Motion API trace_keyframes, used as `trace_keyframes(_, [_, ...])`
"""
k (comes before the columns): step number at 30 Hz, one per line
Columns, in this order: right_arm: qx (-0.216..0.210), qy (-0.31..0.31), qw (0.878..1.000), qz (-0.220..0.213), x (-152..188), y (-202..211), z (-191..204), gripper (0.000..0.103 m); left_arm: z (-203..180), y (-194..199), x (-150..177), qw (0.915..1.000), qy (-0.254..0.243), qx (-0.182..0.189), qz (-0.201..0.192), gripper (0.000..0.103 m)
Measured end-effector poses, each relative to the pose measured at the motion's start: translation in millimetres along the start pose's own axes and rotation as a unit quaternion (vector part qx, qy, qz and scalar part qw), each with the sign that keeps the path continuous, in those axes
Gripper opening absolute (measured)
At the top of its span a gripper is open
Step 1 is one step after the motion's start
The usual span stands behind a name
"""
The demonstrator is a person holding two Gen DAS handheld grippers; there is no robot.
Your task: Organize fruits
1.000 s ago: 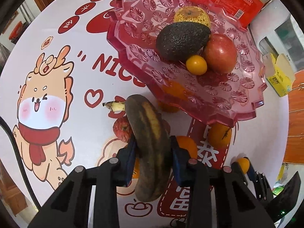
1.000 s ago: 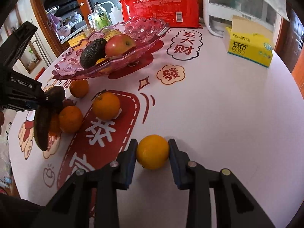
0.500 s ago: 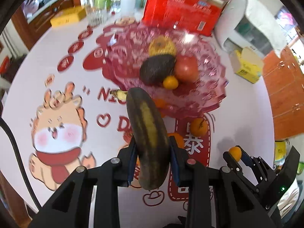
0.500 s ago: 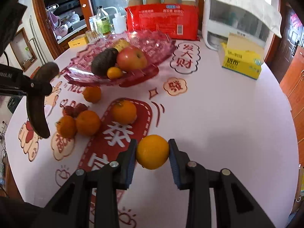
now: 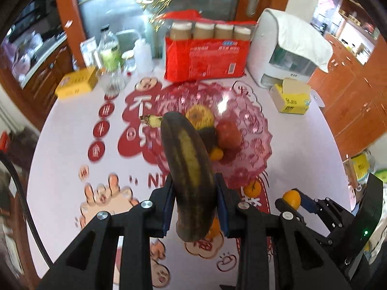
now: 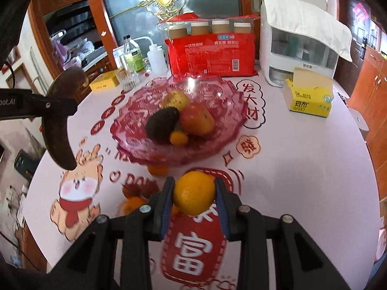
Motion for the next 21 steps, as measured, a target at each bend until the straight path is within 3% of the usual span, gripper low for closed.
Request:
trace_keyframes(11, [0.081, -0.063, 0.994, -0.031, -34, -20, 14, 0.033, 6, -29, -48, 0.9951, -0.066, 0.067, -0.030, 0.029])
trace_keyframes(16, [0.122, -0.096, 0.988, -0.016, -37, -38, 12, 0.033, 5, -54, -45, 0.9912, -0.082, 0.101, -0.023, 0.029])
trace_keyframes(21, [0.128, -0.135, 0.982, 0.005, -35, -63, 14, 0.033, 8, -88, -27, 0.9866, -0.098, 0.131, 0.004, 0.029])
Point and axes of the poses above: each gripper's, at about its wrist camera, not at the fingertips, and y roughly against the way its jaws point, z to its left, x to its underside, the point moved 10 cm from there along -y, roughly the way its jaws point, and after that the axes turned 15 degrees about -z, right-handed, at the moved point
